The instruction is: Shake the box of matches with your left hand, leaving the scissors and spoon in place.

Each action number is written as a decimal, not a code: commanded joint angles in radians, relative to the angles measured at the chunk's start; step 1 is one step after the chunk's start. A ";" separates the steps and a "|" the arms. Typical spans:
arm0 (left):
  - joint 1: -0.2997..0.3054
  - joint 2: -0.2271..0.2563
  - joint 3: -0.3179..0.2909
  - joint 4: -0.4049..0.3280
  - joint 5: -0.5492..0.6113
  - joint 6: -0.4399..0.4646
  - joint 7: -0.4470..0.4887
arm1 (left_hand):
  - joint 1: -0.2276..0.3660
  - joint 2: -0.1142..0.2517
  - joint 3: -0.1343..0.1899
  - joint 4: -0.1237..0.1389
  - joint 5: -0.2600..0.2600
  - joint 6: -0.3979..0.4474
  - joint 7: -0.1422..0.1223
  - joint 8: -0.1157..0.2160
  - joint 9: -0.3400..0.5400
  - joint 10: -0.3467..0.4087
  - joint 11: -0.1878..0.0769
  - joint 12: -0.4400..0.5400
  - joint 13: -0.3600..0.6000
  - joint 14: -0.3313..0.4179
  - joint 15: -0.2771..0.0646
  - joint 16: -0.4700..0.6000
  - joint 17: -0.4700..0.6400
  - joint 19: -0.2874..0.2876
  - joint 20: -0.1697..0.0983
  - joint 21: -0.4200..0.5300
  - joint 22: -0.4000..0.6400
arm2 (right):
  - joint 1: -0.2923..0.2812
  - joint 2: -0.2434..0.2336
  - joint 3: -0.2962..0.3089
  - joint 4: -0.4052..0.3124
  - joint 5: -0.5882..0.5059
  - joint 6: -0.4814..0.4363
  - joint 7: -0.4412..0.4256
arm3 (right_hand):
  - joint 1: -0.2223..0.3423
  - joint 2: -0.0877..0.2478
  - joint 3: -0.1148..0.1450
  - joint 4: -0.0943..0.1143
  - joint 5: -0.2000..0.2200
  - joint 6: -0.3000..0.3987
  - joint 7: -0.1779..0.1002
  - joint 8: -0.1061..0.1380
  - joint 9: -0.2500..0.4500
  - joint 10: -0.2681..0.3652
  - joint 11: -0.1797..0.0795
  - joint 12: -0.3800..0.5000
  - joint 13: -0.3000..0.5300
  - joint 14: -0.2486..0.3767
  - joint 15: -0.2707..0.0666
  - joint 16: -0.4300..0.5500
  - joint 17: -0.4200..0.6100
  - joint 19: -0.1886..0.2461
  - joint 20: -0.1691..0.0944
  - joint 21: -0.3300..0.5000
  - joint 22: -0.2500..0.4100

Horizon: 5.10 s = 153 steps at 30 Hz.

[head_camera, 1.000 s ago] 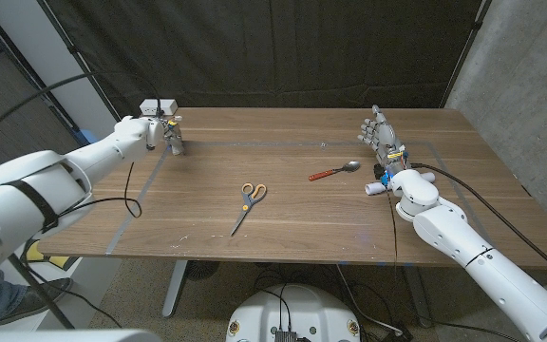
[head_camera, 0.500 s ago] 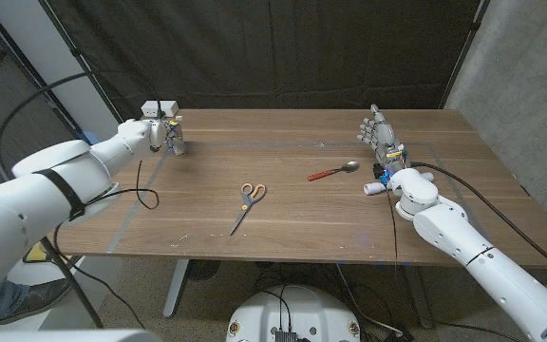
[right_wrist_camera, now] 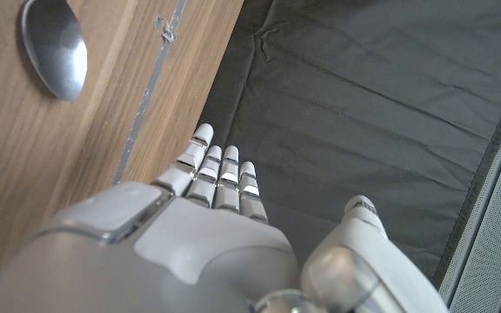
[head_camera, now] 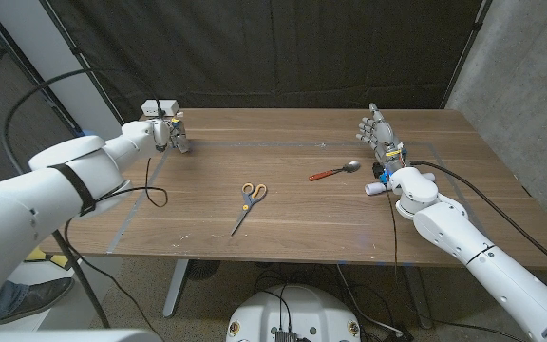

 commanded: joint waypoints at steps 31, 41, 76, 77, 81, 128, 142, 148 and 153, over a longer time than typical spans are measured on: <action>0.360 0.390 -0.369 -1.054 0.170 0.270 -0.160 | 0.015 0.021 0.012 0.012 -0.017 0.075 -0.049 -0.004 0.015 0.082 -0.125 -0.008 -0.315 0.026 -0.109 -0.010 0.006 0.019 -0.025 -0.001 0.002 | -0.060 -0.005 0.044 0.042 0.033 0.124 0.056 | 0.006 0.011 -0.003 -0.005 0.000 0.000 -0.002 0.000 0.002 0.002 0.002 0.001 0.002 0.010 0.002 -0.002 0.005 0.011 0.000 -0.018 0.006; 0.415 0.405 -0.428 -1.133 0.180 0.300 -0.143 | 0.020 0.023 0.015 0.013 -0.020 0.079 -0.047 -0.006 0.015 0.082 -0.123 -0.011 -0.314 0.027 -0.108 -0.014 0.006 0.020 -0.025 -0.003 0.002 | -0.078 -0.009 0.056 0.041 0.039 0.143 0.062 | 0.006 0.012 -0.004 -0.005 0.000 0.000 -0.001 0.000 0.002 0.002 0.002 0.001 0.002 0.010 0.003 -0.002 0.005 0.013 0.000 -0.023 0.006; 0.740 0.424 -0.729 -1.437 0.011 0.244 0.295 | 0.030 0.036 0.026 0.018 -0.028 0.087 -0.040 -0.018 0.015 0.096 -0.116 -0.018 -0.311 0.044 -0.104 -0.019 0.008 0.010 -0.027 -0.016 0.005 | -0.095 0.009 0.053 0.090 0.042 0.246 0.131 | 0.007 0.013 -0.007 -0.008 -0.001 0.008 0.002 0.002 0.002 0.013 -0.002 0.004 0.002 0.017 -0.005 -0.002 0.005 0.022 -0.004 -0.036 0.007; 0.742 0.417 -0.733 -1.433 0.006 0.226 0.312 | 0.030 0.036 0.026 0.018 -0.028 0.088 -0.039 -0.018 0.015 0.096 -0.116 -0.018 -0.311 0.045 -0.104 -0.019 0.008 0.012 -0.028 -0.016 0.005 | -0.095 0.009 0.051 0.092 0.042 0.248 0.134 | 0.007 0.013 -0.007 -0.008 -0.001 0.008 0.002 0.002 0.002 0.013 -0.002 0.004 0.002 0.017 -0.006 -0.002 0.005 0.022 -0.004 -0.036 0.007; 0.757 0.367 -0.767 -1.388 -0.059 0.081 0.416 | 0.030 0.036 0.026 0.019 -0.029 0.089 -0.039 -0.020 0.015 0.099 -0.118 -0.018 -0.310 0.042 -0.104 -0.021 0.008 0.012 -0.028 -0.017 0.005 | -0.104 0.015 0.051 0.096 0.045 0.260 0.135 | 0.007 0.013 -0.007 -0.008 -0.001 0.008 0.002 0.002 0.002 0.014 -0.002 0.004 0.002 0.018 -0.004 -0.002 0.005 0.023 -0.004 -0.037 0.007; 0.682 -0.254 -1.034 -0.604 -1.447 -0.602 -0.650 | 0.041 0.051 0.042 0.023 -0.036 0.070 -0.036 -0.046 0.017 0.071 -0.114 -0.032 -0.303 0.013 -0.100 -0.033 0.012 -0.015 -0.024 -0.036 0.007 | -0.118 0.000 0.067 0.095 0.058 0.232 0.117 | 0.007 0.016 -0.009 -0.010 -0.001 0.008 0.000 0.002 0.002 0.014 0.000 0.003 0.002 0.020 -0.005 -0.003 0.005 0.030 -0.006 -0.050 0.007; 0.739 0.184 -0.954 -1.275 -0.367 -0.283 0.223 | 0.034 0.043 0.039 0.025 -0.037 0.070 -0.029 -0.050 0.017 0.072 -0.108 -0.035 -0.304 0.010 -0.092 -0.035 0.011 -0.017 -0.019 -0.039 0.007 | -0.155 0.011 0.082 0.100 0.065 0.274 0.111 | 0.007 0.018 -0.010 -0.010 -0.001 0.009 0.001 0.002 0.002 0.014 0.000 0.003 0.002 0.021 -0.003 -0.003 0.005 0.033 -0.004 -0.055 0.007; 0.594 0.319 -0.781 -1.522 0.112 0.140 0.173 | 0.029 0.038 0.036 0.027 -0.037 0.064 -0.027 -0.056 0.017 0.064 -0.103 -0.039 -0.307 -0.005 -0.087 -0.040 0.010 -0.032 -0.017 -0.047 0.008 | -0.163 0.014 0.086 0.102 0.068 0.288 0.116 | 0.008 0.018 -0.010 -0.010 -0.001 0.009 0.001 0.002 0.002 0.014 0.000 0.003 0.002 0.021 -0.004 -0.004 0.005 0.034 -0.004 -0.056 0.007; 0.501 0.341 -0.613 -1.556 0.460 0.260 0.100 | 0.018 0.028 0.029 0.031 -0.038 0.066 -0.041 -0.059 0.017 0.058 -0.111 -0.042 -0.309 -0.024 -0.093 -0.045 0.010 -0.045 -0.022 -0.054 0.008 | -0.163 0.015 0.085 0.107 0.072 0.294 0.126 | 0.007 0.019 -0.010 -0.010 -0.001 0.010 0.001 0.002 0.002 0.016 0.001 0.003 0.002 0.021 -0.004 -0.004 0.005 0.034 -0.004 -0.058 0.007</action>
